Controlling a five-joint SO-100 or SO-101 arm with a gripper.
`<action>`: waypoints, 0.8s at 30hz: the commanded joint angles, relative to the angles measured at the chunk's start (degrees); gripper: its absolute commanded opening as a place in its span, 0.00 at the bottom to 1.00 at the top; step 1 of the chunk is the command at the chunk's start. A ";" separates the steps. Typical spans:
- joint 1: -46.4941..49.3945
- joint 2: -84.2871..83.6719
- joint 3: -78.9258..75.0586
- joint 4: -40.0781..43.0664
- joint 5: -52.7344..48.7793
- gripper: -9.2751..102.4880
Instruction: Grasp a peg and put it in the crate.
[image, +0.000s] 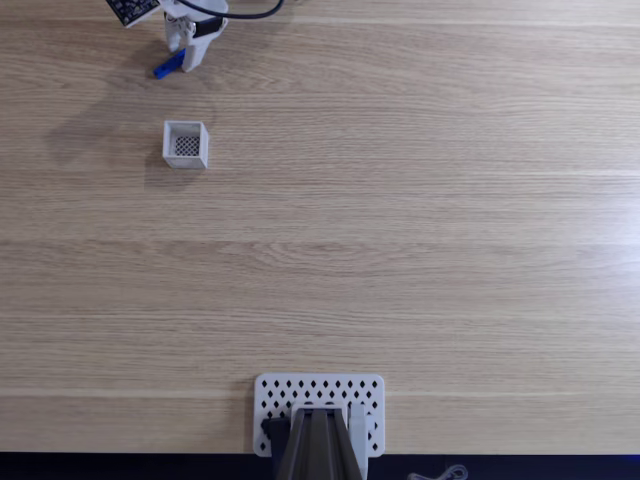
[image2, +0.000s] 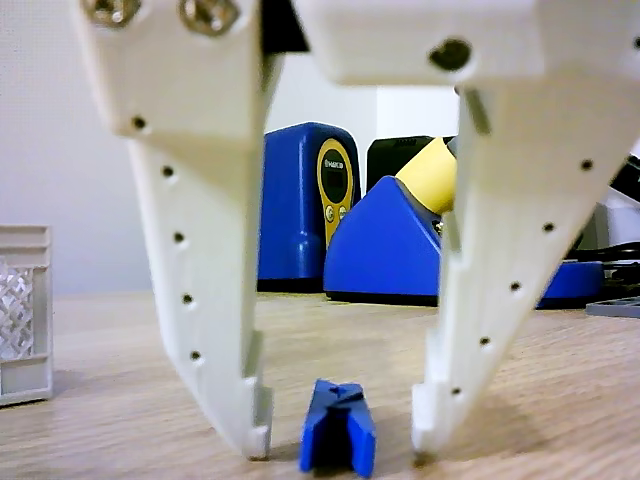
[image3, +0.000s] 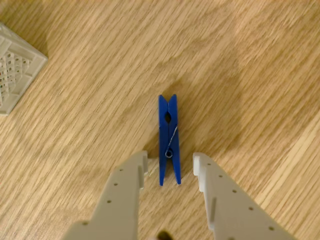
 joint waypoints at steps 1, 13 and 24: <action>-0.18 3.87 -0.79 -1.14 -0.44 0.21; -0.18 3.87 -0.70 -1.14 -0.44 0.09; -2.55 9.49 1.14 -6.33 0.09 0.08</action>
